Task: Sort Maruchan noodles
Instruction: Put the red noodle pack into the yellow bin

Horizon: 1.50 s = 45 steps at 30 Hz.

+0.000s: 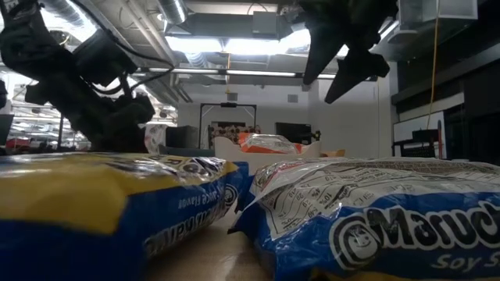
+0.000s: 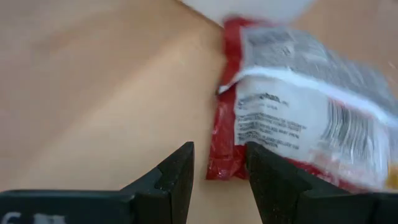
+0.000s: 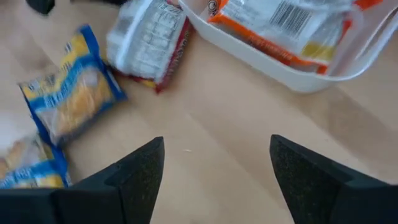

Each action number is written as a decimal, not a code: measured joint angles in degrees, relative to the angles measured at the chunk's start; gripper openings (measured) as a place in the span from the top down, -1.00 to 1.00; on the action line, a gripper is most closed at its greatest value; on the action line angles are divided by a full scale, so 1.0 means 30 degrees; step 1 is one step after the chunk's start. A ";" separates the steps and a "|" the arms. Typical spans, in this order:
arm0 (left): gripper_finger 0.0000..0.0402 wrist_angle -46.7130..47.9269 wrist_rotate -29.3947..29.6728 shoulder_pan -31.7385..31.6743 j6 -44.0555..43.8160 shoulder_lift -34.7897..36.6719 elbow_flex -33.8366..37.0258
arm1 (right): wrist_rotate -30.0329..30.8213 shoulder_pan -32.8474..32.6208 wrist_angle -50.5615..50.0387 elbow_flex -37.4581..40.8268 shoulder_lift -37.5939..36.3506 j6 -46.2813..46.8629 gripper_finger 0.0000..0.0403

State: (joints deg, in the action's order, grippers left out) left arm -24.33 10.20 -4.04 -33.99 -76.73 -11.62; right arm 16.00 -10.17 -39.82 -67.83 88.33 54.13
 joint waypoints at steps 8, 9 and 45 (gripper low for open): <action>0.30 -0.1739 -0.0177 0.1856 -0.0874 -0.1483 -0.0007 | -0.2039 0.0000 0.2242 0.0016 0.2396 0.3018 -0.37; 0.30 -0.2052 -0.0400 0.1999 -0.0932 -0.1524 -0.0007 | -0.2046 0.0008 0.2668 0.0022 0.2776 0.3023 -0.37; 0.30 -0.3237 -0.0410 0.2875 -0.0518 -0.3067 -0.0328 | -0.2481 0.1953 1.3319 0.1015 0.8621 0.4378 -0.37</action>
State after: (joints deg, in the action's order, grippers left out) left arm -34.04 8.97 4.58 -35.54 -85.93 -12.60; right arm 8.55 -4.32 0.14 -64.79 114.20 67.26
